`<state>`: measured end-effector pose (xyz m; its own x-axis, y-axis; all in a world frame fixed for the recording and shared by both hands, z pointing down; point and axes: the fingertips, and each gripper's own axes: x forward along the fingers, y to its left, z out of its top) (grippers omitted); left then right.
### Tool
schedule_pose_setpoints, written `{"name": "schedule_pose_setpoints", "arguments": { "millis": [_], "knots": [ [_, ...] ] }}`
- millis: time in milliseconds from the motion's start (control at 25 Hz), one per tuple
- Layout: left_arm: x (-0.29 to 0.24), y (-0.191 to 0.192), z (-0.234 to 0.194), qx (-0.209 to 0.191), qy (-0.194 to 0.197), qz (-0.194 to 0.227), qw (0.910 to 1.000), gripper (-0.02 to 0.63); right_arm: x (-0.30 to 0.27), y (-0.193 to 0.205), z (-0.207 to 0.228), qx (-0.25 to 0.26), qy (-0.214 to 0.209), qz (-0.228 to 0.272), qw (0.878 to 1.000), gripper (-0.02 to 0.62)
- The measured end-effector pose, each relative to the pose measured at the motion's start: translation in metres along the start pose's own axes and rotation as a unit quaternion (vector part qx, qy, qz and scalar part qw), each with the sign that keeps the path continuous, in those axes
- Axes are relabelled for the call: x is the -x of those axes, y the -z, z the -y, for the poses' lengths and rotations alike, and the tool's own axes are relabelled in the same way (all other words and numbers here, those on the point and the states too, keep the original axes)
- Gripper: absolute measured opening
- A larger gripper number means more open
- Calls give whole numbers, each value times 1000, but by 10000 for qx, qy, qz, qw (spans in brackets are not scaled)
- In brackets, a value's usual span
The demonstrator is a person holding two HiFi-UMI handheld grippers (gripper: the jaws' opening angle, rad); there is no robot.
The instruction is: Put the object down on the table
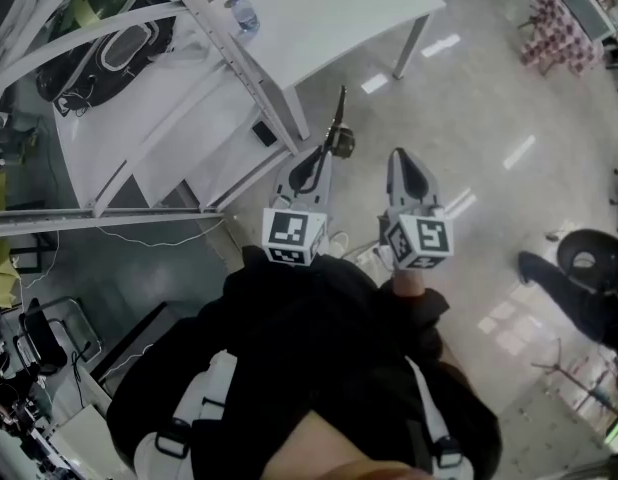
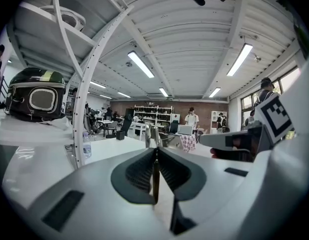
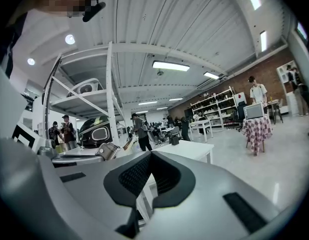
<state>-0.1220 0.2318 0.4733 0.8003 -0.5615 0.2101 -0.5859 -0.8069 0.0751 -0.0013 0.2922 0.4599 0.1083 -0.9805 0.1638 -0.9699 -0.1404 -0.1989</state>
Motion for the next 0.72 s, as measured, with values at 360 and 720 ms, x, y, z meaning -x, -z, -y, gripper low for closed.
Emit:
{"name": "schedule_pose_setpoints", "arguments": {
  "millis": [360,720],
  "knots": [
    [-44,-3,-3,120,-32,-40,9999,27,-36,-7,25,8,-54,-15,10000,-8],
    [-116,-20,-35,201,-182,24,9996,27,-104,-24,52,113,-209,-147,9996,-8]
  ]
}}
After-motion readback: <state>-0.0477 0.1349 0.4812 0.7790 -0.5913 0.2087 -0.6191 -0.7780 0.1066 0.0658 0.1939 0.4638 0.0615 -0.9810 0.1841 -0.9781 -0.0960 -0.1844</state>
